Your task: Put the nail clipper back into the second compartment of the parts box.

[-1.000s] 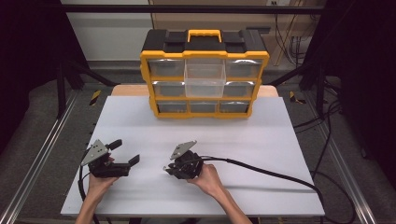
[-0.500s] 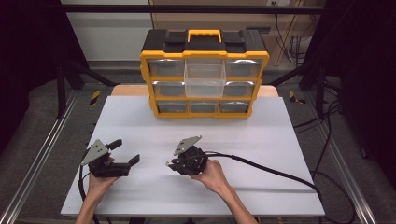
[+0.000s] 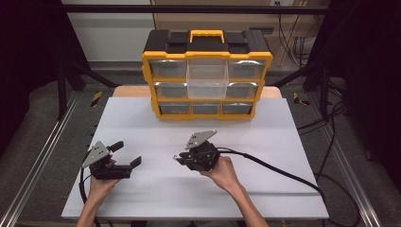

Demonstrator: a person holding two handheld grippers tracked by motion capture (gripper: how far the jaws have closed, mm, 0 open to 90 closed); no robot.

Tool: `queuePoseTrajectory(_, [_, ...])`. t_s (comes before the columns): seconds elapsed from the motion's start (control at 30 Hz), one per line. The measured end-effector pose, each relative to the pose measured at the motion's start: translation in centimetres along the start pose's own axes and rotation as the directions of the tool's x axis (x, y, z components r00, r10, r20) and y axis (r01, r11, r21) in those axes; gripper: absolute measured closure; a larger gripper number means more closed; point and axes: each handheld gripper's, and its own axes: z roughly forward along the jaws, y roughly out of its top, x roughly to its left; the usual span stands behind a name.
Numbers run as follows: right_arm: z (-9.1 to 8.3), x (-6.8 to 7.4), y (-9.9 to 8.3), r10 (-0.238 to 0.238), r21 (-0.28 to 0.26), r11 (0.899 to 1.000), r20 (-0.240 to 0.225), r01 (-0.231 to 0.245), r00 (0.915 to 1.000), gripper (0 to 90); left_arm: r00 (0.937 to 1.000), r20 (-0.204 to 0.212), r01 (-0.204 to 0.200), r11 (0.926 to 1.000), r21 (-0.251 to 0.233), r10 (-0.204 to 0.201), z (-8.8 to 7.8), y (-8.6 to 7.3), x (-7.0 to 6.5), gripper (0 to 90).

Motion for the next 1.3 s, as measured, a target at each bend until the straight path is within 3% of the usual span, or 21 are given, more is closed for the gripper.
queuePoseTrajectory(0.63, [-5.6, -1.1, 1.5, 0.004, -0.09, 0.996, 0.077, 0.003, 0.997, 77.8, 1.0, 0.0, -0.002, 1.0, 0.0, 0.002, 0.0, 0.0, 0.0, 2.2])
queuePoseTrajectory(1.3, [-10.4, -2.7, 2.8, 0.043, -0.196, 0.981, 0.122, -0.018, 0.9916, 77.8, 1.0, 0.0, -0.002, 1.0, 0.003, 0.002, 0.0, 0.0, 0.0, 2.3])
